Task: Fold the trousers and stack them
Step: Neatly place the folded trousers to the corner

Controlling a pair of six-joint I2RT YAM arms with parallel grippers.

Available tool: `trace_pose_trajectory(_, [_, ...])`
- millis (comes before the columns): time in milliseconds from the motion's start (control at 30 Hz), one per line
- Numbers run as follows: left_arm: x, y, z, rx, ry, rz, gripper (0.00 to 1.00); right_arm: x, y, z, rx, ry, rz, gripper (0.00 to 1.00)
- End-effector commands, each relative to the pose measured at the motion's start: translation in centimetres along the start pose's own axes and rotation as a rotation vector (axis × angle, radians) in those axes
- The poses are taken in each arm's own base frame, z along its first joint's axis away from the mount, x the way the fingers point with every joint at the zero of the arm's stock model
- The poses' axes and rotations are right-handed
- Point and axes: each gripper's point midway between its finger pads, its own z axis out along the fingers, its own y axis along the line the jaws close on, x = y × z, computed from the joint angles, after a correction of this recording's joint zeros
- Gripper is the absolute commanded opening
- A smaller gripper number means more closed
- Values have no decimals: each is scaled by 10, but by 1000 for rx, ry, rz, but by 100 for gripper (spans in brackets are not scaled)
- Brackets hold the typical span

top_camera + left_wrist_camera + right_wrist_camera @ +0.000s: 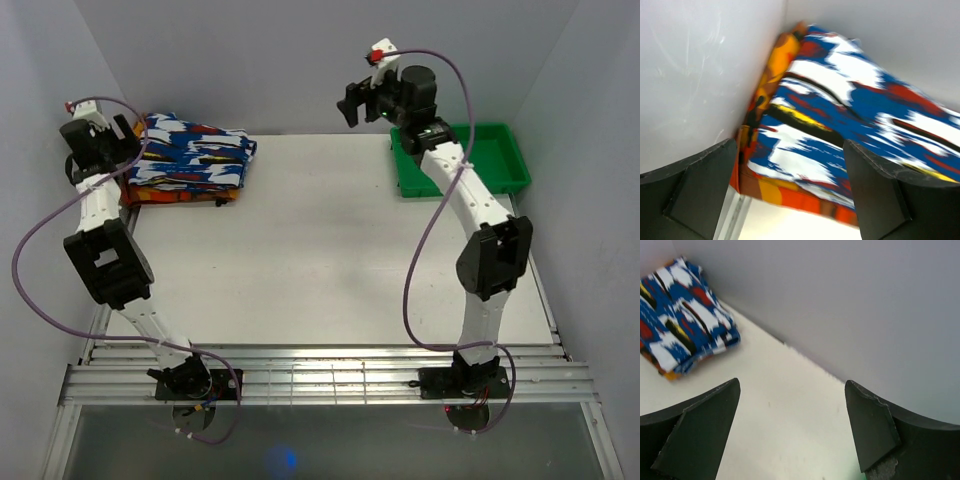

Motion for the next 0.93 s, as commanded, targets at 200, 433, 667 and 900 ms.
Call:
trace_pose_trajectory(200, [22,-116,-128,449,414,-47,98,128,-63,-189,19,515,291,90])
trace_pose_trajectory(433, [135,-212,-197,613,618,164,98,212,-43,-288,74,713,347,90])
trace_pose_trajectory(667, [190,-239,-222,643,693,200,98,260,3,-333,84,786,408,90])
trace_pose_trajectory(900, [183,-237,-223,636,646,222,98,258,13,-335,86,751,440,90])
